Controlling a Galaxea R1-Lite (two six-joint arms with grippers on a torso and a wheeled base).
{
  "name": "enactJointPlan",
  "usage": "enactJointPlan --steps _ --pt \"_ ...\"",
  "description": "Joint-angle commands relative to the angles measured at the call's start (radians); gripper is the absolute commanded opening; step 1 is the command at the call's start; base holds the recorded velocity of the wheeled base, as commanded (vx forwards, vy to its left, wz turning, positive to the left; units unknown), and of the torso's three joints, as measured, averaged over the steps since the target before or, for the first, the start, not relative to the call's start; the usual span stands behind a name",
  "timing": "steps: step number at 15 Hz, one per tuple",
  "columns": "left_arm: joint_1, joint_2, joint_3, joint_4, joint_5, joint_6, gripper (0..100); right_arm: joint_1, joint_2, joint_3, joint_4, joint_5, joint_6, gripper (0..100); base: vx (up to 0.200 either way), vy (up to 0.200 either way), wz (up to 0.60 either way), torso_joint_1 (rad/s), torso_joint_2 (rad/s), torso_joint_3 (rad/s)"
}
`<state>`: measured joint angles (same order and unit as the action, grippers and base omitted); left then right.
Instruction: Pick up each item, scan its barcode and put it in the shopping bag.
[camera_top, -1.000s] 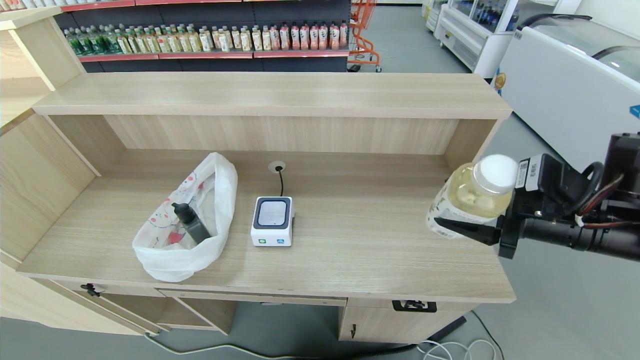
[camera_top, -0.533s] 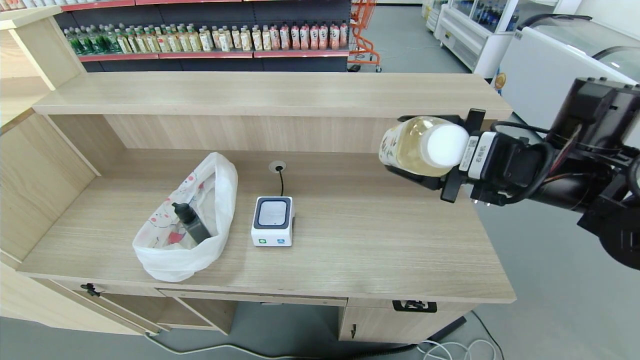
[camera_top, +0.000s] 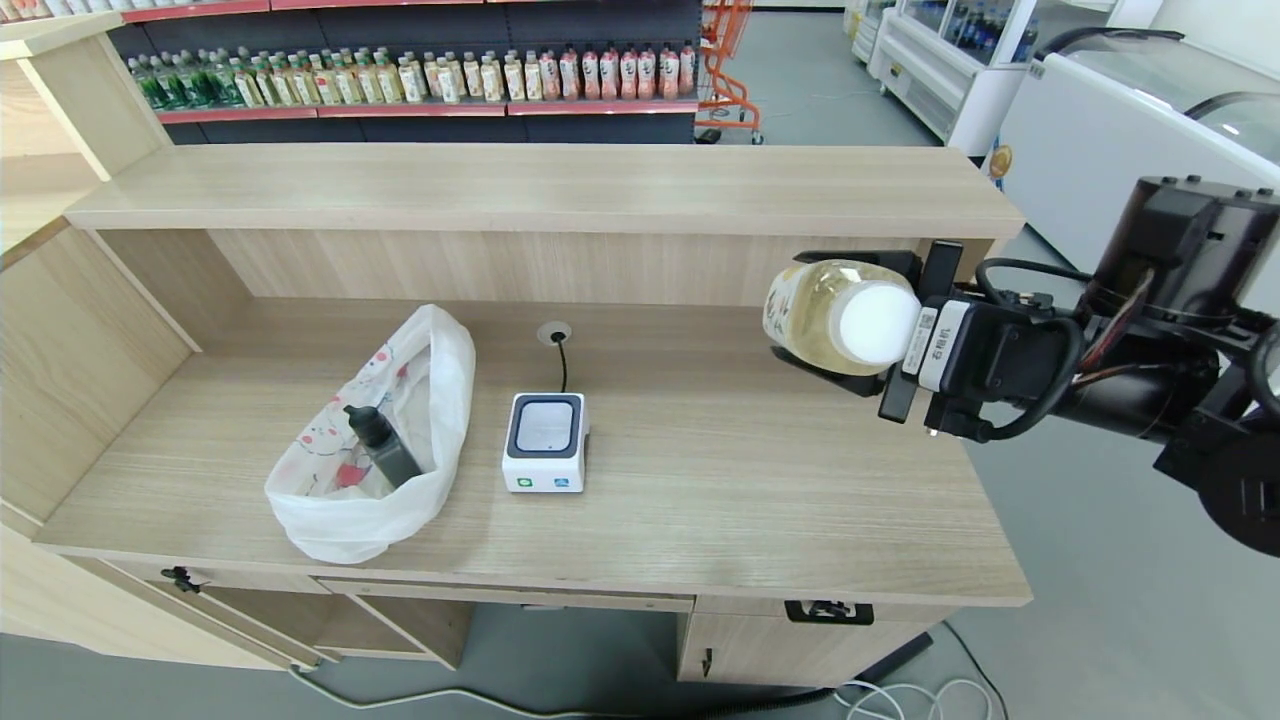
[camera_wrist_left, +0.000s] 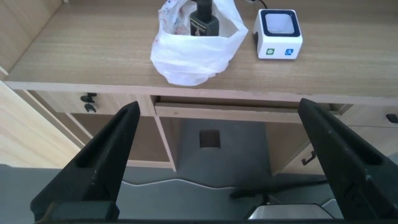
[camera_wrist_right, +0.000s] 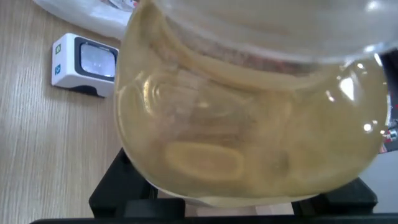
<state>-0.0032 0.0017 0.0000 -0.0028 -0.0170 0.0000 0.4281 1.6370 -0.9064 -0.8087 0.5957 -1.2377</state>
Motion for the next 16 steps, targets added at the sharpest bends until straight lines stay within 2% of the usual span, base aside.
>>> enactJointPlan --steps 1,8,13,16 --pt "0.0 0.0 0.0 0.0 0.0 0.0 100 0.006 -0.02 0.018 -0.001 -0.014 0.0 0 0.0 0.2 0.0 -0.002 0.01 -0.002" --pt "0.0 0.0 0.0 0.0 0.0 -0.002 100 0.02 -0.002 0.007 0.008 -0.036 0.007 0 0.0 0.2 0.0 0.003 0.0 0.002" --pt "0.0 0.0 0.0 0.0 0.0 -0.002 100 -0.057 0.049 0.0 0.046 -0.008 0.109 0 0.0 0.2 0.0 0.002 0.0 0.004" --pt "0.0 0.0 0.0 0.0 0.0 -0.002 100 -0.138 0.132 -0.017 0.049 0.081 0.188 0 0.0 0.2 0.0 0.004 0.01 0.001"
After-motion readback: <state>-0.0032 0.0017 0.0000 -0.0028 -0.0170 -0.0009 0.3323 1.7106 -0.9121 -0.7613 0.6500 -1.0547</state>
